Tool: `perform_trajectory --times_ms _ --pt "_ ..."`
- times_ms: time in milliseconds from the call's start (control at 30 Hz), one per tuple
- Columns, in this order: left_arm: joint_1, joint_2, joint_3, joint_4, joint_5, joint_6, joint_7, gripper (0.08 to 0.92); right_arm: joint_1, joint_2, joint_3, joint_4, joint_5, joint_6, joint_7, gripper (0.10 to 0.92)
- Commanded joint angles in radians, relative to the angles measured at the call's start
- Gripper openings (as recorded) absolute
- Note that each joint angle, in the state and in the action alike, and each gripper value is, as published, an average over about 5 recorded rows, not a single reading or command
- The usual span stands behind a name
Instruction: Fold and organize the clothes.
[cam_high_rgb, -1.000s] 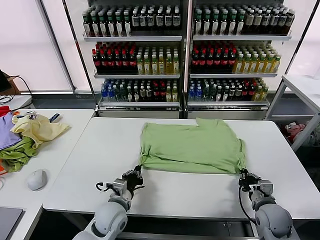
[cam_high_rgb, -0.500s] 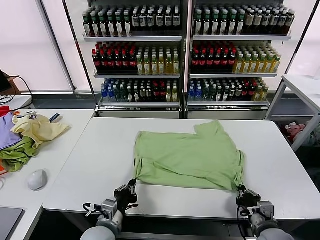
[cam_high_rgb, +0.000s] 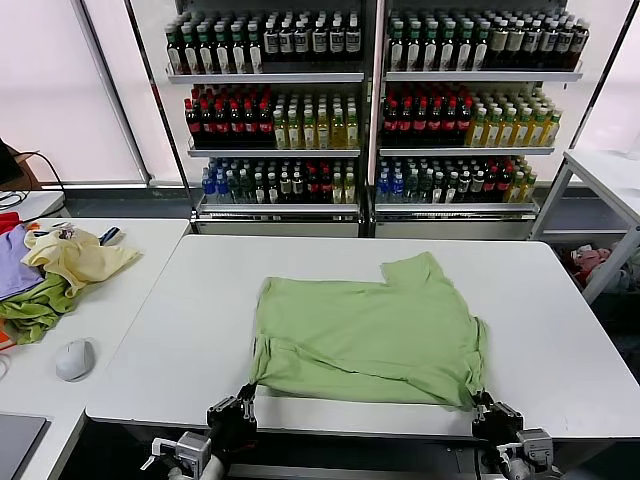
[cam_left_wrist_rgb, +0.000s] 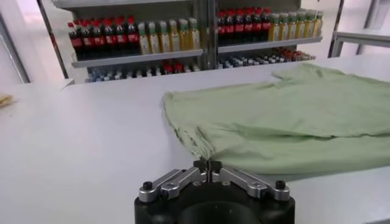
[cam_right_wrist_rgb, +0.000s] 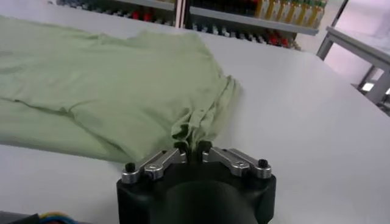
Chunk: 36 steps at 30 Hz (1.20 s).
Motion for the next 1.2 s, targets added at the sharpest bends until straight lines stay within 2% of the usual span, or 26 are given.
perform_trajectory --times_ms 33,267,400,500,667,767,1000,1200 --pt "0.06 0.013 -0.027 -0.057 0.014 0.01 0.001 0.219 -0.028 -0.001 0.013 0.066 -0.007 0.064 -0.005 0.434" --pt "-0.002 0.02 -0.068 -0.075 -0.007 0.015 0.001 0.426 0.049 -0.044 0.052 0.079 0.052 0.095 0.031 0.633" --pt "-0.102 0.02 -0.067 -0.018 -0.059 0.011 -0.005 0.539 0.156 -0.079 0.029 0.011 0.072 0.083 0.047 0.751" --pt "-0.213 0.015 -0.039 0.059 -0.096 0.007 -0.01 0.625 0.284 -0.1 -0.011 -0.074 0.09 0.056 0.06 0.806" --pt "-0.414 0.0 0.012 0.208 -0.179 0.011 -0.015 0.766 0.521 -0.122 -0.105 -0.257 0.158 -0.013 0.095 0.822" --pt "-0.529 -0.013 0.046 0.297 -0.231 0.022 -0.016 0.812 0.662 -0.124 -0.179 -0.371 0.186 -0.051 0.111 0.823" --pt "-0.766 -0.066 0.137 0.523 -0.256 0.03 -0.018 0.823 0.898 -0.098 -0.331 -0.572 0.187 -0.087 0.115 0.823" --pt "-0.907 -0.122 0.211 0.701 -0.235 0.035 -0.021 0.823 1.054 -0.035 -0.414 -0.786 0.179 -0.094 0.111 0.823"
